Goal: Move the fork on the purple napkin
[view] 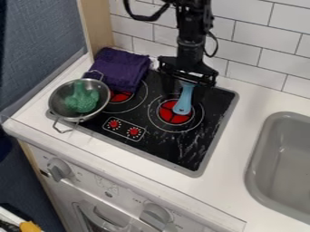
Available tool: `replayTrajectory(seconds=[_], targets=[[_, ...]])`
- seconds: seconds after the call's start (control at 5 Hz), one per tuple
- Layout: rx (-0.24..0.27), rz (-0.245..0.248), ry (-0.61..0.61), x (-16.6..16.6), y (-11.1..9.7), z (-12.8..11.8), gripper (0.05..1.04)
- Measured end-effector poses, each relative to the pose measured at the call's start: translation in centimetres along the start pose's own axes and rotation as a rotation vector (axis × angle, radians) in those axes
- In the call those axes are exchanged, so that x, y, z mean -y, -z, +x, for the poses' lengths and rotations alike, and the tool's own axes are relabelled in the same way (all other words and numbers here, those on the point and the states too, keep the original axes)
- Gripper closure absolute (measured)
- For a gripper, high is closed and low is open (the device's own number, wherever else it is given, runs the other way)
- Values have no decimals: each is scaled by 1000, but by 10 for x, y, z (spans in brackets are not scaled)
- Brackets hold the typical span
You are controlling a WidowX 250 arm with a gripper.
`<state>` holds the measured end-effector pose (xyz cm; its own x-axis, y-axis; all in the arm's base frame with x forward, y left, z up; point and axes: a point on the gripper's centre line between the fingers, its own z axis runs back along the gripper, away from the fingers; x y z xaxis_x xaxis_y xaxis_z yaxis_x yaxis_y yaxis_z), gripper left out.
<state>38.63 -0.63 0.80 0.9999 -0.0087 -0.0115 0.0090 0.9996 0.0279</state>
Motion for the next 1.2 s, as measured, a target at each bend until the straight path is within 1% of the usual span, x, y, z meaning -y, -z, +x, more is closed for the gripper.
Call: replayTrajectory(seconds=[0.2, 0.4, 0.6, 0.8, 1.0, 1.2], targets=[[-27, 39, 65, 15, 1, -4, 450], [-17, 28, 91, 17, 0, -4, 716], [1, 2, 97, 14, -3, -4, 736], [43, -19, 79, -11, -21, -2, 736], [125, -64, 37, -53, -50, 0, 736], [128, -97, 10, -82, -52, -6, 736]])
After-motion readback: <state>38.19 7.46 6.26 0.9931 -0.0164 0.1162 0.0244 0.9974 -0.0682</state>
